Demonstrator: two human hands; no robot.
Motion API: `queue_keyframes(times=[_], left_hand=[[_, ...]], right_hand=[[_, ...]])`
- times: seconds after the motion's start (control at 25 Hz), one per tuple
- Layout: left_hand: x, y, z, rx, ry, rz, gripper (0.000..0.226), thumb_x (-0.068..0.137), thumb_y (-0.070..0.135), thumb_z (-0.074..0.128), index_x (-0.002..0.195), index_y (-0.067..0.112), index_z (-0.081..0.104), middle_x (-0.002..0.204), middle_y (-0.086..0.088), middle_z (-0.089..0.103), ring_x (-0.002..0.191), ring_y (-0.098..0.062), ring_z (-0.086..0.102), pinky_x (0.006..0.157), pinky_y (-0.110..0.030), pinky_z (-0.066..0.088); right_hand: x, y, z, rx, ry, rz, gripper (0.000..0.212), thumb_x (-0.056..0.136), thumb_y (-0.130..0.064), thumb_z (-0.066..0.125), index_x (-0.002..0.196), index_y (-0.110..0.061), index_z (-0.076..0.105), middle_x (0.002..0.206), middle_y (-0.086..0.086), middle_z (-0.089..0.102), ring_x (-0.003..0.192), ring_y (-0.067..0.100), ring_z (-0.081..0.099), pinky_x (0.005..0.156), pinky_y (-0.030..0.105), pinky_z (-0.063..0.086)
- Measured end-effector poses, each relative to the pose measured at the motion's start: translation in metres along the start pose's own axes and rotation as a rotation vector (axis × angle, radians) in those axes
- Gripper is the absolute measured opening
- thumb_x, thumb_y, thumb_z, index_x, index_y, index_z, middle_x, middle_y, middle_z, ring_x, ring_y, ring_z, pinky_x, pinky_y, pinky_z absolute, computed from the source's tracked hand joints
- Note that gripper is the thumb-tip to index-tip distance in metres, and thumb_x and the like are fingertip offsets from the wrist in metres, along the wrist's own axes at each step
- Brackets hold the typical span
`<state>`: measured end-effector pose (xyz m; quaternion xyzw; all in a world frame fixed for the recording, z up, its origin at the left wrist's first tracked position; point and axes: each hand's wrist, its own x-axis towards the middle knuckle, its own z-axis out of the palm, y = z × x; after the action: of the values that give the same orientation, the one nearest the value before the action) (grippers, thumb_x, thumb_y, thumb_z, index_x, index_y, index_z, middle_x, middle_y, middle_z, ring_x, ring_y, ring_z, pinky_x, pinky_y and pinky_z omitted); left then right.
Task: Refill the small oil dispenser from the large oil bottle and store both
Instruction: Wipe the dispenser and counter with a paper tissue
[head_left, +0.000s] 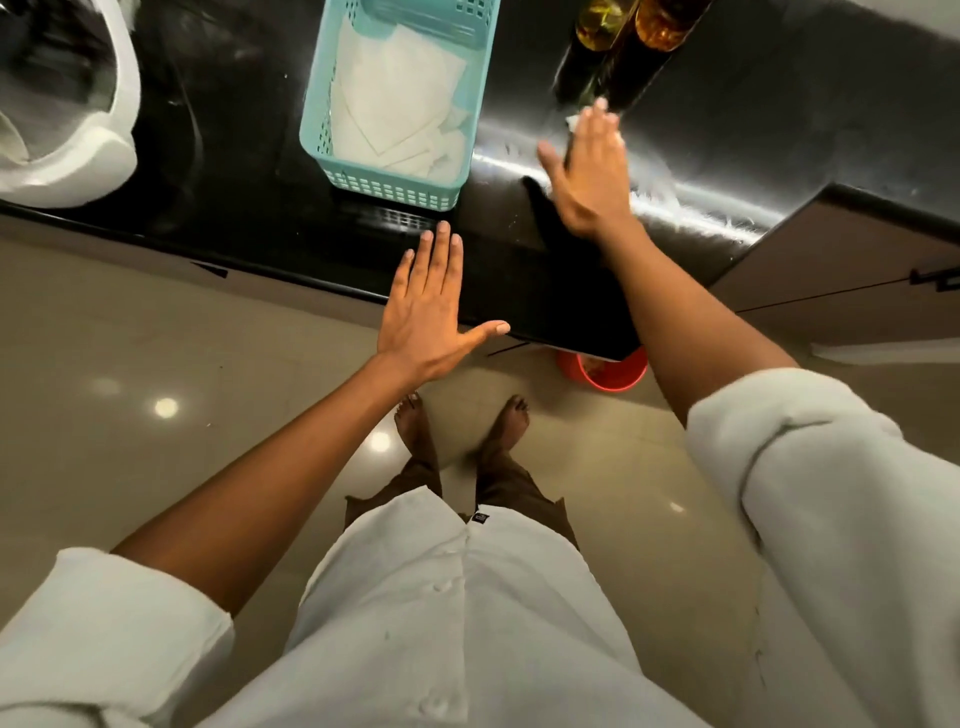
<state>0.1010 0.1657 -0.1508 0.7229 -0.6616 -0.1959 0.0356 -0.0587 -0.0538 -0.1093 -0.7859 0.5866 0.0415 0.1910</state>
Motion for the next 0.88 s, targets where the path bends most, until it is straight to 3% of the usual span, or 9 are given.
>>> queue_keyframes(times=[0.12,0.32,0.4,0.6,0.72,0.8,0.88], left_hand=[[0.000,-0.004,-0.002,-0.025,-0.045,0.033,0.139,0.081,0.100,0.034,0.167,0.002,-0.013,0.176,-0.017,-0.020,0.164,-0.030,-0.016,0.134,-0.046,-0.008],[-0.003,-0.012,-0.006,-0.056,-0.031,0.114,0.144,0.080,0.082,0.065,0.165,0.000,-0.018,0.175,-0.019,-0.022,0.164,-0.030,-0.018,0.132,-0.042,-0.012],[-0.004,-0.010,-0.008,-0.036,-0.053,0.122,0.157,0.069,0.095,0.061,0.165,0.000,-0.019,0.174,-0.018,-0.024,0.164,-0.031,-0.019,0.133,-0.044,-0.009],[-0.003,-0.005,-0.010,0.081,-0.085,0.066,0.169,0.054,0.103,0.059,0.165,0.000,-0.017,0.174,-0.019,-0.024,0.163,-0.033,-0.019,0.134,-0.047,-0.006],[-0.003,-0.003,-0.007,0.080,-0.062,0.059,0.155,0.068,0.093,0.063,0.166,0.002,-0.016,0.173,-0.017,-0.027,0.164,-0.031,-0.017,0.134,-0.045,-0.007],[-0.003,-0.004,-0.004,0.140,-0.035,0.075,0.142,0.080,0.084,0.062,0.165,0.002,-0.018,0.174,-0.019,-0.023,0.164,-0.032,-0.017,0.134,-0.047,-0.004],[-0.004,-0.003,-0.006,0.165,-0.061,0.072,0.153,0.069,0.094,0.056,0.165,0.000,-0.019,0.174,-0.020,-0.024,0.163,-0.034,-0.019,0.134,-0.049,-0.002]], right_hand=[[-0.049,-0.036,0.027,-0.053,-0.066,-0.226,0.098,0.102,-0.075,0.007,0.168,-0.004,0.001,0.176,0.017,-0.007,0.164,0.031,-0.006,0.134,0.047,0.001],[-0.192,-0.029,0.072,-0.180,-0.229,-0.565,0.082,0.111,-0.060,0.028,0.169,-0.008,0.004,0.177,0.014,-0.006,0.165,0.024,-0.009,0.134,0.046,0.004],[-0.183,-0.011,0.063,-0.208,-0.218,-0.547,0.086,0.110,-0.065,0.026,0.170,-0.009,0.002,0.177,0.012,-0.008,0.165,0.023,-0.010,0.134,0.047,0.006],[-0.097,-0.023,0.038,-0.089,-0.021,-0.139,0.098,0.102,-0.078,0.009,0.169,-0.008,0.002,0.177,0.012,-0.007,0.165,0.027,-0.007,0.134,0.049,0.005],[-0.116,-0.062,0.059,-0.074,-0.068,-0.283,0.095,0.105,-0.073,0.016,0.168,-0.003,0.006,0.176,0.019,-0.002,0.165,0.031,-0.003,0.133,0.051,0.007],[-0.165,-0.056,0.073,-0.071,-0.113,-0.391,0.089,0.108,-0.067,0.024,0.169,-0.007,0.003,0.177,0.015,-0.007,0.165,0.027,-0.009,0.134,0.048,0.004],[-0.198,-0.019,0.068,-0.081,-0.176,-0.432,0.089,0.107,-0.069,0.024,0.170,-0.011,-0.001,0.177,0.010,-0.014,0.164,0.021,-0.015,0.134,0.043,-0.002]])
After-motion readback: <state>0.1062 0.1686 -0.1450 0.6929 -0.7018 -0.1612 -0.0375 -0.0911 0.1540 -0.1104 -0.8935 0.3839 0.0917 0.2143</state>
